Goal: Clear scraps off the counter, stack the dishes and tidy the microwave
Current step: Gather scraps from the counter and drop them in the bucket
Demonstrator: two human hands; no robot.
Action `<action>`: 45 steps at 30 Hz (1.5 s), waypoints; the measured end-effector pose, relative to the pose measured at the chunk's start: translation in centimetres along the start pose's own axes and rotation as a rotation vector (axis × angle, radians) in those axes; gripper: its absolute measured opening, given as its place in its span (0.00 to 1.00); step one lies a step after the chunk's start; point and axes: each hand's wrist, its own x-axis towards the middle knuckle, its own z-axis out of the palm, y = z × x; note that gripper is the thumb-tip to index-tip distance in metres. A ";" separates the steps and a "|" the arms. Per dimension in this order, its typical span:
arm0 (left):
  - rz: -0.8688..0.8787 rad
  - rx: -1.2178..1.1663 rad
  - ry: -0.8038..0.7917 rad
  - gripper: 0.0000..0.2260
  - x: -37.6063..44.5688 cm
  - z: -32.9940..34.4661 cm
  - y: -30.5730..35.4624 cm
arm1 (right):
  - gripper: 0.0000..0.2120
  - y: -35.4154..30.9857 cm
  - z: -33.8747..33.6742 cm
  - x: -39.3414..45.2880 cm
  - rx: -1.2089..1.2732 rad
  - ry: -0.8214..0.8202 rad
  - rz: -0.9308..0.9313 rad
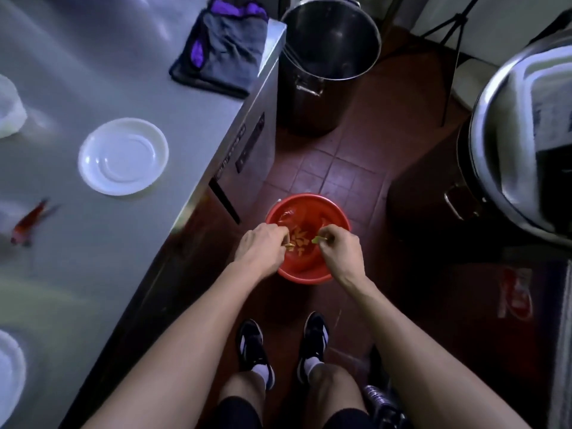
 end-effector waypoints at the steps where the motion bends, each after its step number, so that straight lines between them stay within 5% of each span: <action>1: -0.009 -0.008 0.005 0.04 1.0 1.2 -0.2 | 0.09 1.0 0.7 0.7 -0.001 -0.002 0.002; 16: 0.050 -0.007 0.002 0.03 14.6 17.8 -4.0 | 0.07 13.6 12.4 11.3 -0.038 -0.046 0.034; 22: 0.054 0.050 -0.029 0.12 16.5 20.7 -5.7 | 0.12 15.6 15.0 12.5 -0.129 -0.070 0.011; 31: 0.021 0.128 -0.086 0.16 14.4 17.2 -4.3 | 0.17 12.8 12.0 11.2 -0.210 -0.158 -0.039; 45: -0.040 0.144 -0.008 0.19 2.3 1.9 2.6 | 0.09 0.9 -2.2 4.1 -0.241 -0.112 -0.200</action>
